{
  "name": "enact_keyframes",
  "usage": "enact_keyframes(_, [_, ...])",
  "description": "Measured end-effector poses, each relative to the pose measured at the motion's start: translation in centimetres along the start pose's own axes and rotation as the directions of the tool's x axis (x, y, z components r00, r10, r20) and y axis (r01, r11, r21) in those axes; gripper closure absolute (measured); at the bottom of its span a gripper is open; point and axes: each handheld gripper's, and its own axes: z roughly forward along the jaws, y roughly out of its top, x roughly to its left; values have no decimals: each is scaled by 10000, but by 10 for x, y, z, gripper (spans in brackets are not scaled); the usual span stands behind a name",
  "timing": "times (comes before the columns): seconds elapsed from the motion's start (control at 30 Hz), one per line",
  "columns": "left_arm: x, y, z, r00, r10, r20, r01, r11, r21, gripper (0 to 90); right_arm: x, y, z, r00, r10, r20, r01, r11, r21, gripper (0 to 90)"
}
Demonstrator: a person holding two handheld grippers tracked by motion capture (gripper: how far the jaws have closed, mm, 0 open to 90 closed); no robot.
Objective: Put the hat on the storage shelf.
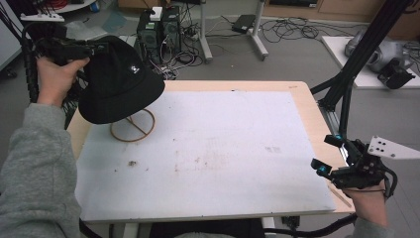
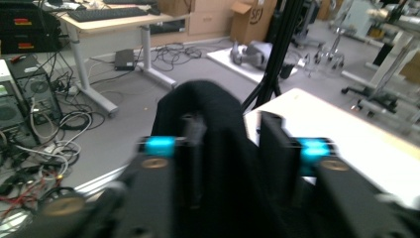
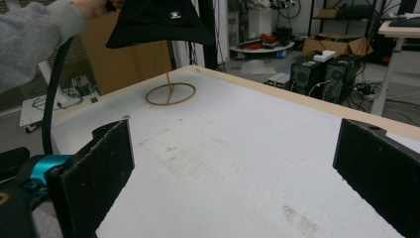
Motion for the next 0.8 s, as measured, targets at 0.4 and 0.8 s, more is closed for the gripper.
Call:
enact_keyframes(0.4, [-11,8,-16,10000,-2,87,7,9984,-559,145,2,2,11,9993,-50,-380,56,9999,146,15])
enact_keyframes(0.8, [-40,14,-34,9979,566,316,-550,9973,-494,87,2,1,22,9984,-77,-553,95,9994,326,15])
